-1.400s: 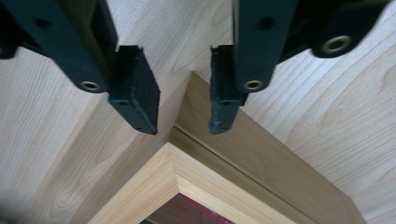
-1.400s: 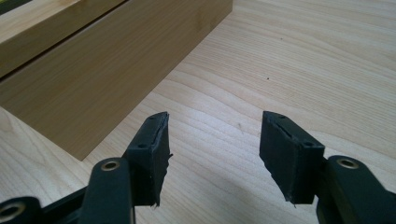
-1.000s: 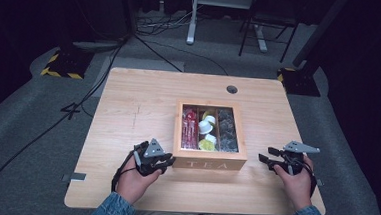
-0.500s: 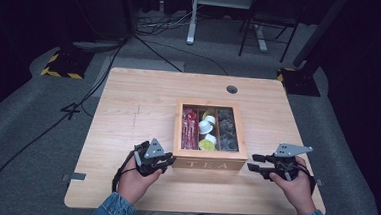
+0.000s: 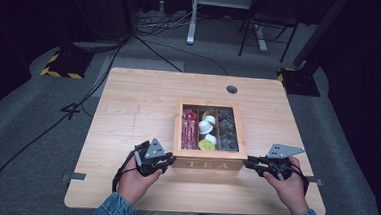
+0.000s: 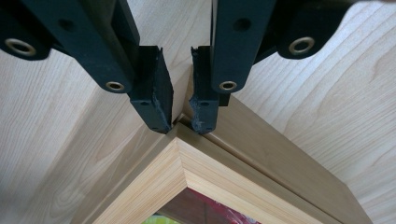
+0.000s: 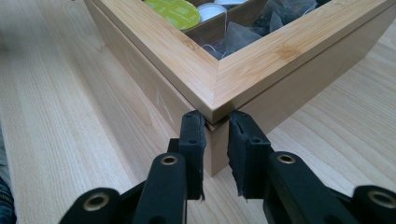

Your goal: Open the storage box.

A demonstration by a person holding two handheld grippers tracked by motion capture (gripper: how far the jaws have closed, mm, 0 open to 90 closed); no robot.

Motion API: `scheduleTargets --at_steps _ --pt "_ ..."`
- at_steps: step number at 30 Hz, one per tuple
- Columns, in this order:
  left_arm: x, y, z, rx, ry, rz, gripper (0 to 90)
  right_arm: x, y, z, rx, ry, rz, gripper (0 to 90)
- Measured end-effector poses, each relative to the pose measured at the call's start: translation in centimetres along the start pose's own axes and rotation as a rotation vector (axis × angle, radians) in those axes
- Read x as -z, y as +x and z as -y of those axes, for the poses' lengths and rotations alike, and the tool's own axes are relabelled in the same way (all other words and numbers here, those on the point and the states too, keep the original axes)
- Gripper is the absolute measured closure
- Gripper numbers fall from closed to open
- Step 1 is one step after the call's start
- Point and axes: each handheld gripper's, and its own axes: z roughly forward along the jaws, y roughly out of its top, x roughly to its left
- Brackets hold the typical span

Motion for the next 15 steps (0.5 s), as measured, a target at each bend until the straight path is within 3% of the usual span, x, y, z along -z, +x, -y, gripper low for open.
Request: scheduleTargets --at_steps 10,15 --pt "0.3 -0.1 -0.7 -0.002 -0.032 -0.008 76.0 0.7 0.2 -0.6 0.01 -0.032 0.024 73.1" --pt "0.7 -0.2 -1.5 0.004 -0.066 -0.031 75.9 1.2 0.0 -1.4 0.025 -0.066 0.041 64.5"
